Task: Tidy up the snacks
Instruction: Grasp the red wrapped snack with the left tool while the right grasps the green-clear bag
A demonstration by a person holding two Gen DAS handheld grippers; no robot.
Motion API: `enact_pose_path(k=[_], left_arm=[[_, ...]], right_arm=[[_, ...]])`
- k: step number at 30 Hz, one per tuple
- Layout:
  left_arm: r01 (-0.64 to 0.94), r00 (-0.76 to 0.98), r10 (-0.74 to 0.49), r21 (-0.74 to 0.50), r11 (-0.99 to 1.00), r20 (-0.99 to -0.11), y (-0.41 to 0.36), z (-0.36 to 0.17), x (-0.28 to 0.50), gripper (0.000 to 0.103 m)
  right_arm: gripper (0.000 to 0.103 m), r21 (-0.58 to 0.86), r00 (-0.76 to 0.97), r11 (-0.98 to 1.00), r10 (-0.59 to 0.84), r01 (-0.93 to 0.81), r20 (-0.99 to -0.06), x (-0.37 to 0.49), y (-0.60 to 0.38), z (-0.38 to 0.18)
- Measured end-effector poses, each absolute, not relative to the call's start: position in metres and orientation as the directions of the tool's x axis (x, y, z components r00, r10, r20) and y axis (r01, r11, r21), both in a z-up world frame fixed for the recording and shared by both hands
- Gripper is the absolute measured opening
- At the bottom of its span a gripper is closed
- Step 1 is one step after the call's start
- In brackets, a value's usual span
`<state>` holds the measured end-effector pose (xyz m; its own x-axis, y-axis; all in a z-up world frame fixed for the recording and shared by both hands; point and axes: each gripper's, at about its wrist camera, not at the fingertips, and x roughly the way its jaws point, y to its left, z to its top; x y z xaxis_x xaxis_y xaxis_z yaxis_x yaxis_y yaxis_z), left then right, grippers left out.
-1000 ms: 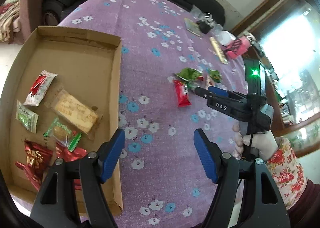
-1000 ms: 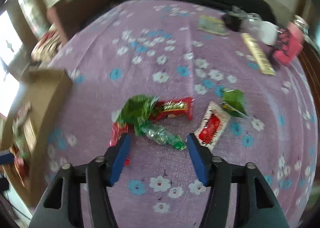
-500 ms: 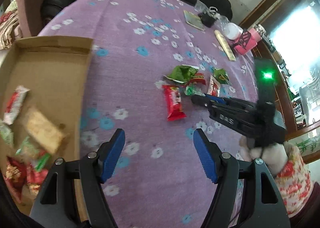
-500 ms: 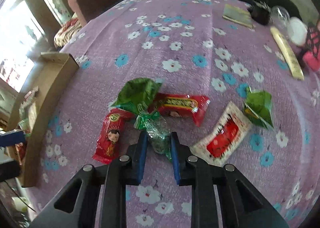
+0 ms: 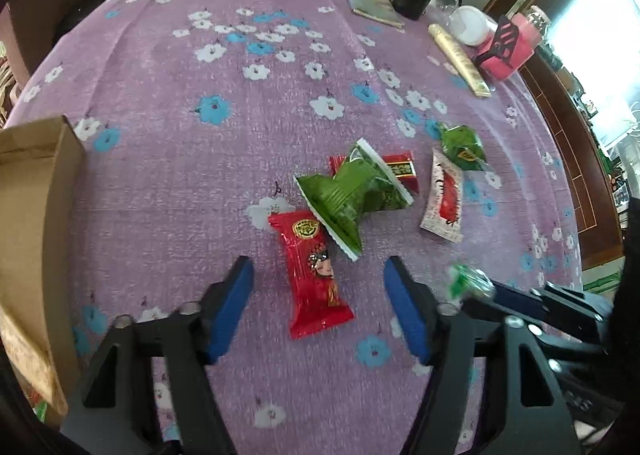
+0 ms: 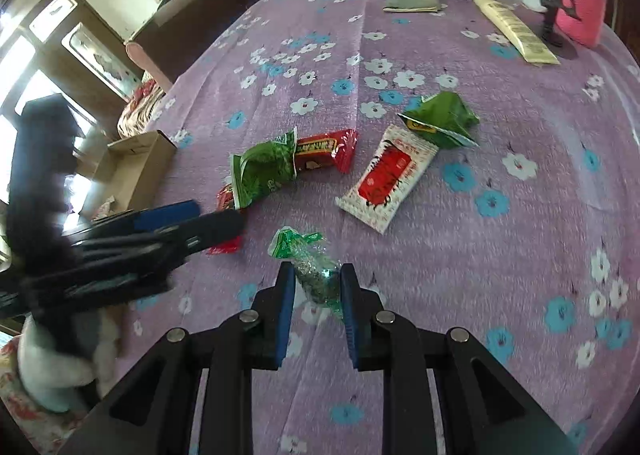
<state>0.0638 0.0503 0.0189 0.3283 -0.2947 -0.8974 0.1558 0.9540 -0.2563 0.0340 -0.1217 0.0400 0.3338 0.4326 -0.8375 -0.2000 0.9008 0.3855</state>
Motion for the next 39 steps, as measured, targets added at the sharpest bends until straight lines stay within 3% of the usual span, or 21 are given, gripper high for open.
enact_pose_path(k=[3, 5, 15, 20, 23, 25, 27, 31, 33, 34, 35, 36, 39], left_arm=[[0.166, 0.344, -0.277, -0.232, 0.958, -0.897, 0.049, 0.018, 0.062, 0.047], [0.175, 0.335, -0.294, -0.248, 0.953, -0.895, 0.052, 0.018, 0.061, 0.027], [0.174, 0.349, -0.346, -0.303, 0.937, -0.871, 0.07, 0.031, 0.041, 0.023], [0.201, 0.367, -0.315, -0.256, 0.945, -0.875, 0.07, 0.038, 0.029, 0.023], [0.213, 0.357, -0.324, -0.261, 0.941, -0.876, 0.068, 0.035, 0.028, 0.031], [0.203, 0.368, -0.32, -0.261, 0.944, -0.873, 0.067, 0.034, 0.03, 0.051], [0.203, 0.382, -0.312, -0.251, 0.947, -0.87, 0.063, 0.034, 0.033, 0.064], [0.215, 0.377, -0.285, -0.217, 0.952, -0.881, 0.049, 0.025, 0.044, 0.065], [0.22, 0.365, -0.25, -0.178, 0.959, -0.897, 0.043, 0.017, 0.047, 0.058], [0.232, 0.371, -0.237, -0.157, 0.96, -0.898, 0.041, 0.018, 0.045, 0.046], [0.231, 0.37, -0.233, -0.153, 0.961, -0.899, 0.042, 0.018, 0.044, 0.04], [0.224, 0.354, -0.256, -0.184, 0.957, -0.9, 0.047, 0.019, 0.045, 0.022], [0.191, 0.341, -0.299, -0.246, 0.95, -0.891, 0.063, 0.022, 0.043, 0.021]], right_arm=[[0.021, 0.403, 0.33, 0.895, 0.444, -0.189, -0.833, 0.029, -0.123, 0.04], [0.021, 0.42, 0.322, 0.888, 0.459, -0.185, -0.828, 0.025, -0.124, 0.04], [0.021, 0.406, 0.32, 0.892, 0.451, -0.199, -0.833, 0.015, -0.108, 0.045], [0.021, 0.405, 0.33, 0.892, 0.451, -0.201, -0.829, 0.009, -0.104, 0.052], [0.021, 0.416, 0.326, 0.891, 0.454, -0.182, -0.829, 0.006, -0.107, 0.051], [0.021, 0.422, 0.326, 0.89, 0.456, -0.173, -0.828, 0.003, -0.109, 0.05], [0.021, 0.428, 0.326, 0.888, 0.46, -0.17, -0.826, 0.002, -0.111, 0.05], [0.021, 0.422, 0.328, 0.891, 0.454, -0.168, -0.828, -0.002, -0.113, 0.051], [0.021, 0.417, 0.328, 0.894, 0.448, -0.164, -0.832, -0.005, -0.114, 0.049], [0.021, 0.418, 0.325, 0.894, 0.448, -0.162, -0.833, -0.006, -0.114, 0.049], [0.021, 0.422, 0.321, 0.892, 0.451, -0.159, -0.833, -0.007, -0.113, 0.048], [0.021, 0.425, 0.318, 0.891, 0.454, -0.159, -0.832, -0.008, -0.113, 0.048], [0.021, 0.43, 0.312, 0.887, 0.461, -0.167, -0.831, -0.009, -0.11, 0.05]])
